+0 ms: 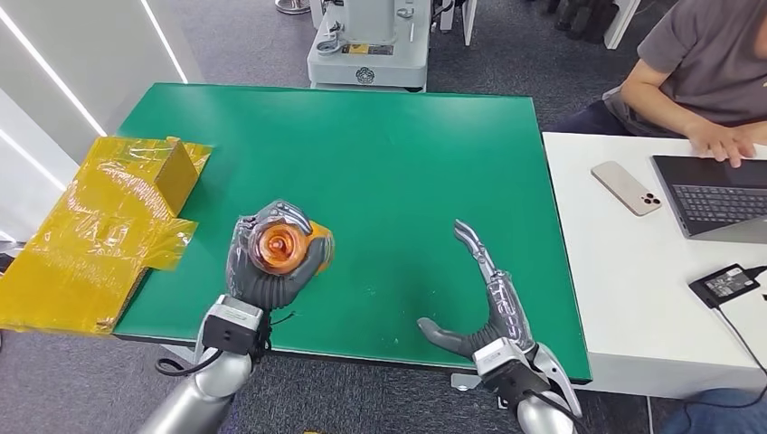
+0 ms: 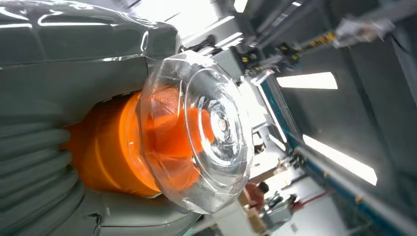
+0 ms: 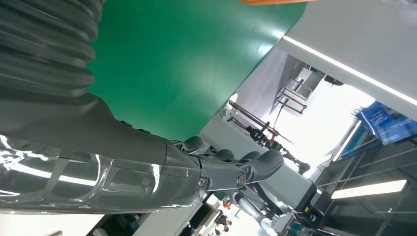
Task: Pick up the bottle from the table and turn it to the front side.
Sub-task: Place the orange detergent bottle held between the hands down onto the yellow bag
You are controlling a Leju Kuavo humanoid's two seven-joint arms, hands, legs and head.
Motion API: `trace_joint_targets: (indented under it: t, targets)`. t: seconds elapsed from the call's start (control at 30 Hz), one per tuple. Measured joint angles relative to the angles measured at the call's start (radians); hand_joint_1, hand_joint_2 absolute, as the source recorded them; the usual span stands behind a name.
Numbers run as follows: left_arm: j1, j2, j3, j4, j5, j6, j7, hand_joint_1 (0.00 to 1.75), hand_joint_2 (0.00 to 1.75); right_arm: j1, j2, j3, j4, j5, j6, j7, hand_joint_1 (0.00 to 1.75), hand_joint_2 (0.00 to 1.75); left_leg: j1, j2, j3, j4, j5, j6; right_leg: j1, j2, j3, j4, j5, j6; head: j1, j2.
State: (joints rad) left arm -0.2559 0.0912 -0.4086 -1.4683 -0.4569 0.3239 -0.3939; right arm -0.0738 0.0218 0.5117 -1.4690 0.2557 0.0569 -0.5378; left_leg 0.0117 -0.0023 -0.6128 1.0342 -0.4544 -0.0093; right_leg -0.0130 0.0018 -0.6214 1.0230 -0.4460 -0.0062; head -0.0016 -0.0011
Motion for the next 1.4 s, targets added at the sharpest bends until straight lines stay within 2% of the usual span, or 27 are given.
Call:
trace_joint_targets:
  t: [0.2, 0.43, 0.6, 0.67, 0.8, 1.0, 1.1, 1.23, 1.4]
  targets:
    - [-0.052, 0.110, -0.003, 0.007, -0.174, -0.079, 0.063, 1.75, 1.75, 0.006, 0.000, -0.001, 0.009, -0.014, 0.016, 0.000, 0.00, 1.75, 0.000, 0.001, 0.001, 0.000, 0.000, 0.000, 0.000, 0.001, 0.000, 0.000, 0.000, 0.000, 0.000, 0.000]
    - [-0.102, 0.195, -0.006, 0.049, -0.366, -0.052, 0.141, 1.75, 1.75, 0.010, 0.000, -0.001, 0.024, 0.001, 0.018, 0.001, 0.00, 1.75, 0.000, 0.001, 0.001, 0.000, 0.000, 0.000, 0.000, 0.001, 0.000, 0.000, 0.000, 0.000, 0.000, 0.000]
    - [-0.103, 0.239, -0.006, 0.075, -0.695, -0.010, 0.280, 1.75, 1.75, 0.012, 0.003, -0.001, 0.026, 0.008, 0.022, 0.002, 0.00, 1.75, 0.000, 0.001, 0.001, 0.000, -0.001, -0.001, 0.000, 0.002, 0.000, 0.000, 0.000, -0.001, 0.000, 0.000]
    - [-0.103, 0.252, -0.006, 0.088, -0.764, -0.005, 0.306, 1.75, 1.75, 0.013, 0.004, -0.001, 0.026, 0.009, 0.022, 0.002, 0.00, 1.75, 0.000, 0.001, 0.001, 0.000, -0.001, -0.001, 0.000, 0.001, 0.000, 0.000, -0.001, -0.001, 0.000, 0.000]
    - [-0.108, 0.259, -0.006, 0.134, -0.809, -0.024, 0.322, 1.75, 1.75, 0.020, 0.008, -0.001, 0.024, 0.019, 0.022, 0.005, 0.00, 1.75, 0.000, 0.001, 0.001, 0.000, -0.001, -0.001, 0.000, 0.001, 0.000, 0.000, -0.001, -0.001, 0.000, 0.000]
    - [-0.137, 0.258, -0.006, 0.274, -0.890, -0.044, 0.351, 1.75, 1.75, 0.043, 0.019, -0.006, 0.009, 0.047, 0.027, 0.019, 0.00, 1.75, 0.000, 0.001, 0.001, 0.000, -0.001, -0.001, 0.000, 0.002, 0.000, 0.000, -0.001, -0.001, 0.000, 0.000]
    - [-0.174, 0.253, -0.006, 0.370, -0.914, -0.024, 0.361, 1.75, 1.75, 0.052, 0.026, -0.014, -0.002, 0.056, 0.038, 0.022, 0.00, 1.75, 0.000, 0.002, 0.001, 0.000, -0.001, -0.001, 0.000, 0.002, 0.000, 0.000, 0.000, -0.001, 0.000, 0.000]
    - [-0.246, 0.242, -0.006, 0.541, -0.920, 0.028, 0.339, 1.75, 1.75, 0.060, 0.038, -0.025, -0.018, 0.062, 0.047, 0.022, 0.00, 1.75, 0.000, 0.002, 0.001, 0.000, 0.000, -0.002, 0.000, 0.002, 0.000, 0.001, 0.000, -0.001, 0.000, 0.000]
    - [-0.311, 0.233, -0.006, 0.701, -0.916, 0.049, 0.321, 1.75, 1.75, 0.065, 0.045, -0.027, -0.028, 0.065, 0.054, 0.022, 0.00, 1.75, 0.000, 0.002, 0.001, 0.000, 0.000, -0.002, 0.000, 0.002, 0.000, 0.001, 0.000, -0.001, 0.000, 0.000]
